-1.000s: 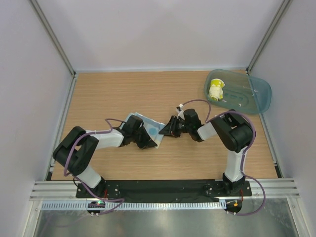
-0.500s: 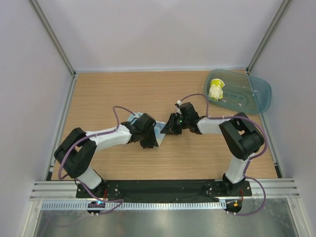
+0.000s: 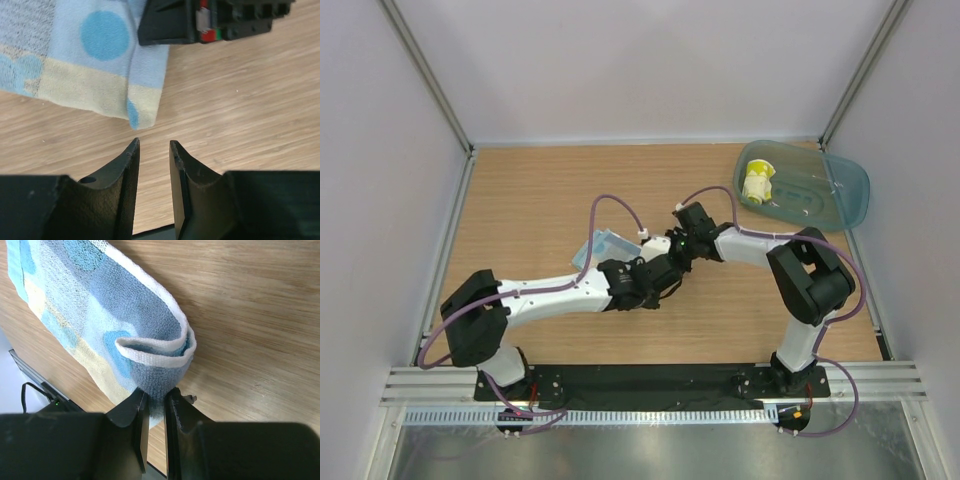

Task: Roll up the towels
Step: Roll the towel

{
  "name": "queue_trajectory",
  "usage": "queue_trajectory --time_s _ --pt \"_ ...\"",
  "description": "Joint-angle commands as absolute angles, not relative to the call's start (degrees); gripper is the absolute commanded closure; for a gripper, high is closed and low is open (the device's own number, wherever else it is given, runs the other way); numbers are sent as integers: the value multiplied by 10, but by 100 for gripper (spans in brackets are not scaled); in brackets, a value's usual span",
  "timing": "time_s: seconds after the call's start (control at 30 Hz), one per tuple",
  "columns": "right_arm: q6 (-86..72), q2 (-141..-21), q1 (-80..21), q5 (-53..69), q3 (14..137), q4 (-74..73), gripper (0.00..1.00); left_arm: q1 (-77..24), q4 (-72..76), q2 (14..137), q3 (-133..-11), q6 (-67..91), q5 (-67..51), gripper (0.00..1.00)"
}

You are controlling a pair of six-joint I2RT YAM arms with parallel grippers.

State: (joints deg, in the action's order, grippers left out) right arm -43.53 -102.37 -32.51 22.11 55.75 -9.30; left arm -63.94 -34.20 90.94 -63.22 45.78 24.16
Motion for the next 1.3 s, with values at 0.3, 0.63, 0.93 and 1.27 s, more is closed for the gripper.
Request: queue_trajectory --time_s 0.3,0.63,0.93,1.27 --pt "-402 -993 -329 219 610 -177 91 -652 -227 981 -635 372 253 65" --pt "-392 -986 -328 228 613 -190 92 -651 -227 1007 -624 370 295 52" --pt "-391 -984 -328 236 620 -197 92 -650 -227 1023 -621 362 285 48" --pt "-374 -1015 -313 255 647 -227 92 -565 -204 1037 -584 384 188 54"
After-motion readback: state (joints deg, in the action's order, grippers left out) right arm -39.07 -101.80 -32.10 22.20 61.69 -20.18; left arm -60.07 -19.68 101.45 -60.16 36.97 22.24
